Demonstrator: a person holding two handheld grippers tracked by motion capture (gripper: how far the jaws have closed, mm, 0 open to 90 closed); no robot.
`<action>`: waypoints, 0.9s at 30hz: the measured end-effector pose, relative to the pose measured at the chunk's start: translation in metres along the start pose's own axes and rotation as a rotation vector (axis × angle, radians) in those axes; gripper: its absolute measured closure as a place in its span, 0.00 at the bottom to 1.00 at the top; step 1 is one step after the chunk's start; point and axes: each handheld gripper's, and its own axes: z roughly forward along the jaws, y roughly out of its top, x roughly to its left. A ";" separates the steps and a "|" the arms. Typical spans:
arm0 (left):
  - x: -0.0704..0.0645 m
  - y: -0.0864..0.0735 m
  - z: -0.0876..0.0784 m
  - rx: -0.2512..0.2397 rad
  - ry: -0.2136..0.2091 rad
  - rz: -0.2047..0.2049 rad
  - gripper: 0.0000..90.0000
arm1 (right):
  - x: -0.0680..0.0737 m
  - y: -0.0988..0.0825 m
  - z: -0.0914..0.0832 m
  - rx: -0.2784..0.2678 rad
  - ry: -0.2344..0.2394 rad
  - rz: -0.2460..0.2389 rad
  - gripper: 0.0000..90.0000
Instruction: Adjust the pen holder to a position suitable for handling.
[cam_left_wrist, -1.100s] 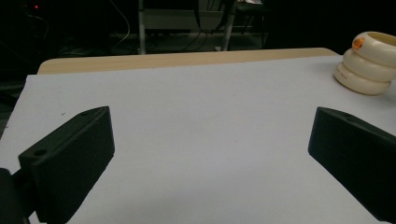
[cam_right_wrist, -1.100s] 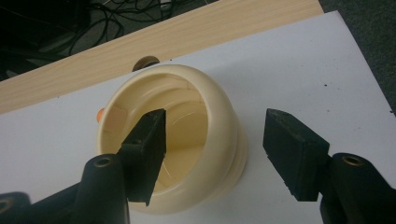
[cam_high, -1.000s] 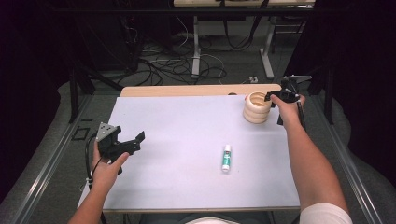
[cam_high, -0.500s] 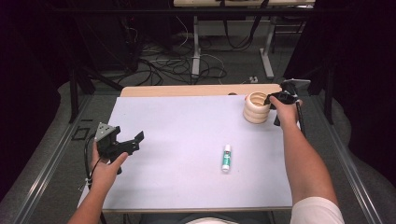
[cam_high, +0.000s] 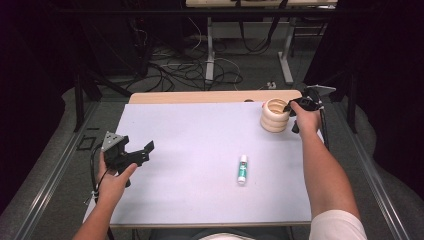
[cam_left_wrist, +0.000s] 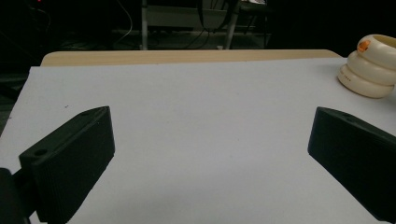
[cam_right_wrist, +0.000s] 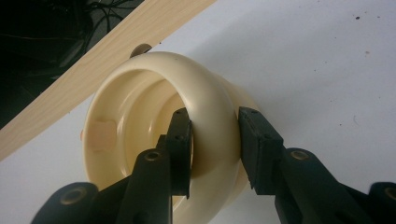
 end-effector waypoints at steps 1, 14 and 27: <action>0.000 0.000 0.000 0.001 -0.001 0.000 0.01 | -0.001 0.001 -0.001 0.021 0.001 0.000 0.74; 0.000 -0.001 0.001 0.005 0.000 -0.002 0.01 | 0.011 -0.006 -0.006 0.015 0.054 -0.043 0.74; -0.003 -0.001 0.002 0.003 -0.001 -0.002 0.01 | 0.051 -0.039 0.003 0.104 0.142 -0.167 0.74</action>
